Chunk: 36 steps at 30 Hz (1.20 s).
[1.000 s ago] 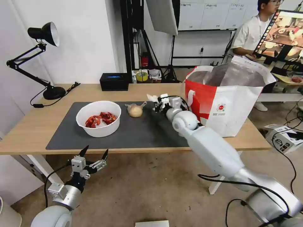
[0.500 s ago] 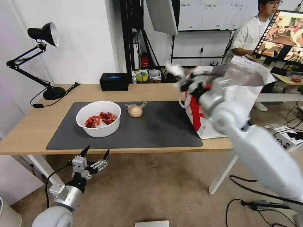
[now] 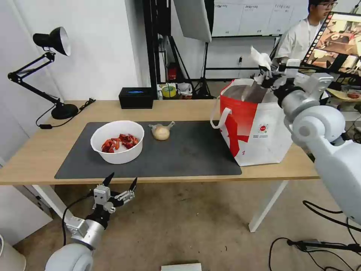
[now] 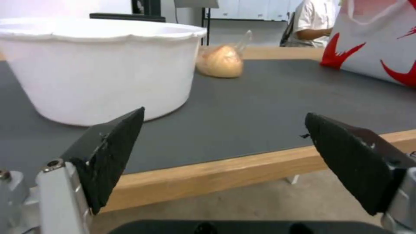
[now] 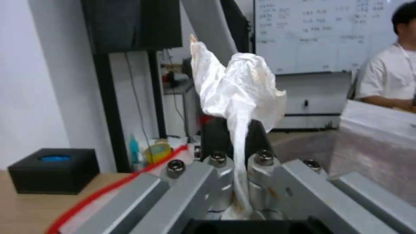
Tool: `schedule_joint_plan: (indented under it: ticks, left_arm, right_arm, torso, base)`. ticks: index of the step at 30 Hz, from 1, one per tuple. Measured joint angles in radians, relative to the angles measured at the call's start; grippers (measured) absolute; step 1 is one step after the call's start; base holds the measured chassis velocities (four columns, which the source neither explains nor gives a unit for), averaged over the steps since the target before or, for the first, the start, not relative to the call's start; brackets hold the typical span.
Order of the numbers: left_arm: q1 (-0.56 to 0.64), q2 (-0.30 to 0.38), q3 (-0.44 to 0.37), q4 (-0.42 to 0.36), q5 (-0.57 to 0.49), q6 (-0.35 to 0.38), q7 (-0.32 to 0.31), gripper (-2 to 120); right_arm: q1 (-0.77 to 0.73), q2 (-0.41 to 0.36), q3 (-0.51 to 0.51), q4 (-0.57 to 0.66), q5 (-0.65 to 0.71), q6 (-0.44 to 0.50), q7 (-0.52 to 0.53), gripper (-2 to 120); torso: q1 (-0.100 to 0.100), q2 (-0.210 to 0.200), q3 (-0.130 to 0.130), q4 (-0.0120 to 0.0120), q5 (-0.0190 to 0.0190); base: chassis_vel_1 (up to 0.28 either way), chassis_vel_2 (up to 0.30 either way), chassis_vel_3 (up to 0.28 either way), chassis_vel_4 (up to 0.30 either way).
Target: Pick up the trash from the table and place it into the takeout bag.
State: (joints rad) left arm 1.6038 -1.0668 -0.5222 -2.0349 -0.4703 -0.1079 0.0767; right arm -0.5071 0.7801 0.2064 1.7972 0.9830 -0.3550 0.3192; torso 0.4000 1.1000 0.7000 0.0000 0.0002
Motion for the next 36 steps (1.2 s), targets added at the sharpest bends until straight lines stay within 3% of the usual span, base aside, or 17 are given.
schedule_joint_plan:
  ticks: [6,12,17,20,24,30,36]
  left_arm:
    - [-0.007,0.008,0.002,-0.001,-0.01,0.0,0.001,100]
    - [-0.017,0.006,0.016,0.01,-0.012,0.0,0.007,100]
    - [-0.02,0.006,0.017,0.013,-0.011,0.0,0.008,100]
    - [-0.026,0.013,0.017,0.013,-0.016,0.001,0.007,100]
    - [-0.032,0.013,0.019,0.013,-0.018,0.001,0.007,100]
    - [-0.035,0.015,0.025,0.013,-0.018,0.003,0.006,100]
    - [-0.035,0.02,0.02,0.009,-0.021,0.004,0.005,100]
  right_arm:
    - [-0.012,0.004,0.003,-0.006,-0.005,-0.037,0.021,2]
    - [-0.013,0.01,0.007,-0.016,-0.017,-0.054,0.02,30]
    - [-0.016,0.014,0.007,-0.026,-0.032,-0.054,0.017,41]
    - [-0.022,0.015,0.01,-0.03,-0.036,-0.054,0.013,58]
    - [-0.024,0.014,0.01,-0.034,-0.037,-0.054,0.005,67]
    - [-0.032,0.004,0.013,-0.015,-0.036,-0.05,-0.015,94]
    - [-0.039,-0.012,0.018,0.026,-0.006,-0.009,-0.049,100]
  torso:
    - [0.0,0.0,0.0,0.0,-0.0002]
    - [0.0,0.0,0.0,0.0001,-0.0004]
    - [0.0,0.0,0.0,0.0001,-0.0003]
    - [0.0,0.0,0.0,0.0001,-0.0003]
    - [0.0,0.0,0.0,0.0,-0.0002]
    - [0.0,0.0,0.0,0.0,-0.0002]
    - [0.0,0.0,0.0,0.0001,-0.0002]
  base:
    - [0.0,0.0,0.0,0.0]
    - [0.0,0.0,0.0,0.0]
    - [0.0,0.0,0.0,0.0]
    - [0.0,0.0,0.0,0.0]
    - [0.0,0.0,0.0,0.0]
    - [0.0,0.0,0.0,0.0]
    - [0.0,0.0,0.0,0.0]
